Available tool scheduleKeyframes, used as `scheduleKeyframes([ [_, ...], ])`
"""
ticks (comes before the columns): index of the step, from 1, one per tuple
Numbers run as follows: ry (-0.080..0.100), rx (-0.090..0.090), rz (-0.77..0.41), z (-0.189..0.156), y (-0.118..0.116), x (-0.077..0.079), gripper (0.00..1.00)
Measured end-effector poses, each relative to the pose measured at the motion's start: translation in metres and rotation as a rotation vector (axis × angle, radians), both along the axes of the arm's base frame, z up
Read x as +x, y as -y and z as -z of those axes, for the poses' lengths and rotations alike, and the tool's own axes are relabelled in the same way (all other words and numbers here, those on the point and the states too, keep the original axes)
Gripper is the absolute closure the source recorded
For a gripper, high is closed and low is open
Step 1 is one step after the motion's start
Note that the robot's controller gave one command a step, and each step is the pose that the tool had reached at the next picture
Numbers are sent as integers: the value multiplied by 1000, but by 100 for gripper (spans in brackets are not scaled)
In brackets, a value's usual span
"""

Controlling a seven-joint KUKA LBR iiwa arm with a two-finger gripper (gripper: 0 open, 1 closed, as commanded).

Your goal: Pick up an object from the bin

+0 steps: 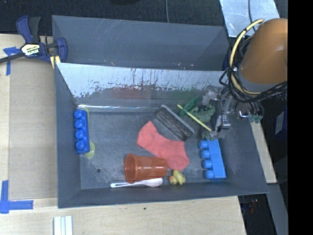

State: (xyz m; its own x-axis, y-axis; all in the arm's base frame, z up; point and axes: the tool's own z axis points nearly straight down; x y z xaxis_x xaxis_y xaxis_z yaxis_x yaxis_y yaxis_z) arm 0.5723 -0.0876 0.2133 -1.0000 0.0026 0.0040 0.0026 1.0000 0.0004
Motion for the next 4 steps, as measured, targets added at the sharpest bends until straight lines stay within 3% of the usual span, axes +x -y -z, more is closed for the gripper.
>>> scheduleKeyframes([
  [1, 8, -1, -3, -4, 0, 2, 0],
  [2, 11, -1, 38, 87, -45, -30, 0],
  [3, 25, -3, 217, 67, -66, 27, 0],
  [4, 7, -1, 342, 100, -117, -47, 0],
])
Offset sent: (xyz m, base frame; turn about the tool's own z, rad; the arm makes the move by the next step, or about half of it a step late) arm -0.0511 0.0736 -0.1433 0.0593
